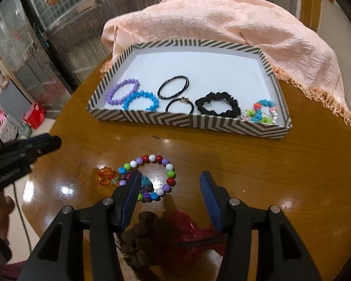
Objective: Organize jewelry
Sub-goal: 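Lower the right tool onto the multicolor bead bracelet and close on it, then grasp the amber crystal bracelet with the left tool while the right tool lifts the multicolor bracelet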
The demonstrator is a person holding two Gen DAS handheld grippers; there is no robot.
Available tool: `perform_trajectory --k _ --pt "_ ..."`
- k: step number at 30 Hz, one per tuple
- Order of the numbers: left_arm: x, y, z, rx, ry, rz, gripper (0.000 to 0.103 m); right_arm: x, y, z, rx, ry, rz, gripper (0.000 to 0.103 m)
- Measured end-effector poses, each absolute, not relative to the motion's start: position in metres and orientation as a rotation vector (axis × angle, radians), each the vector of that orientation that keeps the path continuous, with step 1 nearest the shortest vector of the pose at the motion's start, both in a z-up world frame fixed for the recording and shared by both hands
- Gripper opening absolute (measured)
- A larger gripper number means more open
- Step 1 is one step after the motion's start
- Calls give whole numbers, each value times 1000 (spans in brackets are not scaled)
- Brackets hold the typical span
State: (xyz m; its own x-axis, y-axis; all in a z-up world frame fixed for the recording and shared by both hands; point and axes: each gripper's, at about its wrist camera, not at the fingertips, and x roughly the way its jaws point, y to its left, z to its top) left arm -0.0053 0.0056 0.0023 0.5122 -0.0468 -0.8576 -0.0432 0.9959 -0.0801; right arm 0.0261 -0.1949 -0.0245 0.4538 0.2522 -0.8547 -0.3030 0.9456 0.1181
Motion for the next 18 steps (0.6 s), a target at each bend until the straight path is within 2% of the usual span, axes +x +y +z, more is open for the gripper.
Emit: perform_trajectory --k 4,8,10,12,14,18 --pt "-5 7 0 -98 1043 4 26 34 -189 -38 -86 1065 351 46" --pt "-6 7 -2 -95 1052 5 26 42 -179 -51 -132 1086 364 35" --pt "-6 7 -3 -94 1056 4 26 44 -174 -57 -158 1094 363 27" --pt "-6 8 -3 -96 1059 2 26 44 -171 -60 -175 1077 368 13" --pt "-5 10 -4 -101 1063 1 26 45 -169 -60 -195 1064 372 10" --pt "-4 12 -5 -116 1071 -10 26 46 -171 -52 -168 1054 388 9"
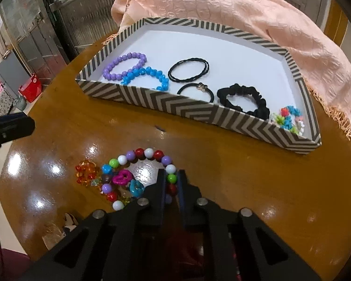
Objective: Organize jewelry
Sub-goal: 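Grasp the amber crystal bracelet with the left tool while the right tool lifts the multicolor bracelet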
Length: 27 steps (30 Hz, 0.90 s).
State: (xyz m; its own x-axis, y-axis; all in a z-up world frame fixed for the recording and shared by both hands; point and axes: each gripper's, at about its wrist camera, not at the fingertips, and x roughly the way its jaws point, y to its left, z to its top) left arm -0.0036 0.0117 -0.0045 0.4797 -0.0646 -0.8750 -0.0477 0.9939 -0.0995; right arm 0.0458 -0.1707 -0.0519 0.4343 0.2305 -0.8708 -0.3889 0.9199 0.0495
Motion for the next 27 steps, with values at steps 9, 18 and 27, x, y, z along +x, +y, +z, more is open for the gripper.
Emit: perform_trajectory --k 9,18,27 --pt "-4 -3 -10 -152 1078 -200 31 36 -181 21 -87 890 431 9" --pt "3 -41 -19 -71 1094 -350 36 36 -202 43 -72 863 389 9" --pt "11 -61 -38 -1 1146 -380 36 36 -220 42 -18 885 371 9"
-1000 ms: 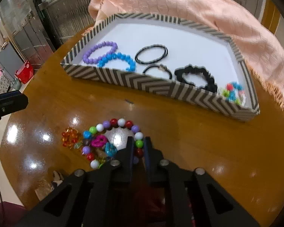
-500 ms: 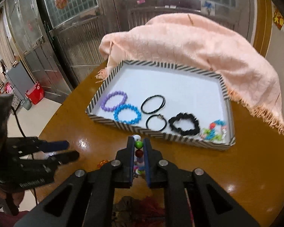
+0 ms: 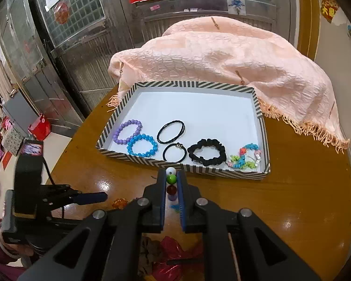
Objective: Organize jewelry
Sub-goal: 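Grasp the amber crystal bracelet with the left tool while the right tool lifts the multicolor bracelet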
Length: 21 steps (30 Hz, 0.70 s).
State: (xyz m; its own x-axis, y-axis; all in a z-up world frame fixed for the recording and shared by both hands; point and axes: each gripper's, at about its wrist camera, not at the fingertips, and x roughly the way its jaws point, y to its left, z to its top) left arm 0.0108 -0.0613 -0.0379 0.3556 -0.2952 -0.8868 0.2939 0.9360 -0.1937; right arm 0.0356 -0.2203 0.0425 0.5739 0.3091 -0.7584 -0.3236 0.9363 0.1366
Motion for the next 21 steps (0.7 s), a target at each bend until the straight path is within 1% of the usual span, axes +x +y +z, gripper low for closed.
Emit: perform_trajectory --k 9,11,13,14,17,19,20,21 --pt "20 -78 -50 95 1170 -388 36 39 -227 42 8 900 373 9" --pt "24 -79 -55 87 1198 -386 36 39 -228 42 6 899 371 9" --pt "24 -79 -56 81 1187 -379 29 40 -230 42 9 901 370 9" --pt "23 -80 -57 93 1187 -377 20 40 -231 42 11 901 368 9" --pt "23 -81 -57 117 1174 -376 13 43 -233 40 22 906 368 9" --pt "23 -82 -56 121 1171 -371 12 46 -234 39 27 910 367 9" --pt "22 -81 -55 121 1165 -365 7 47 -234 38 27 911 366 9" --pt "23 -83 -55 120 1162 -360 7 48 -234 38 27 912 367 9"
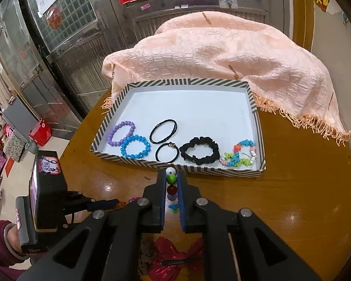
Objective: Organize jewelry
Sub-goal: 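Grasp the amber crystal bracelet with the left tool while the right tool lifts the multicolor bracelet, then carry both bracelets into the striped tray and open both tools to release them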
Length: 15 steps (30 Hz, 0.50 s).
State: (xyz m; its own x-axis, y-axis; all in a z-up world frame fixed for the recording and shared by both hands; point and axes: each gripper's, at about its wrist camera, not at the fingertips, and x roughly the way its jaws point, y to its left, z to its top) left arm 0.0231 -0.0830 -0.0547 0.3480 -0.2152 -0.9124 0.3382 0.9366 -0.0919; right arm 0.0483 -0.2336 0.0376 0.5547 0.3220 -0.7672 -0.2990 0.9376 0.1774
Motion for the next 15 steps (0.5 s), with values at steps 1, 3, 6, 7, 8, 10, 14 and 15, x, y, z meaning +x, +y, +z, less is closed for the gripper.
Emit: perform_trajectory --k 1,3,6,7,8,10,14,15 --pt "23 -83 -53 113 1155 -358 7 49 -233 37 26 913 368 9" --pt "25 -80 -47 92 1145 -360 7 52 -233 36 24 916 368 9" --pt "28 -72 -34 65 1131 -369 7 54 -232 37 23 915 370 9" --pt "28 -69 -29 51 1128 -372 7 55 -232 38 22 914 371 9" --pt "28 -67 -24 36 1126 -376 7 56 -232 38 22 912 373 9" --pt "31 -61 -13 3 1117 -386 7 59 -231 41 20 907 378 9" --pt "40 -57 12 -41 1086 -404 7 65 -229 46 15 896 390 9" --pt "43 -54 22 -50 1070 -397 7 67 -228 47 11 892 392 9"
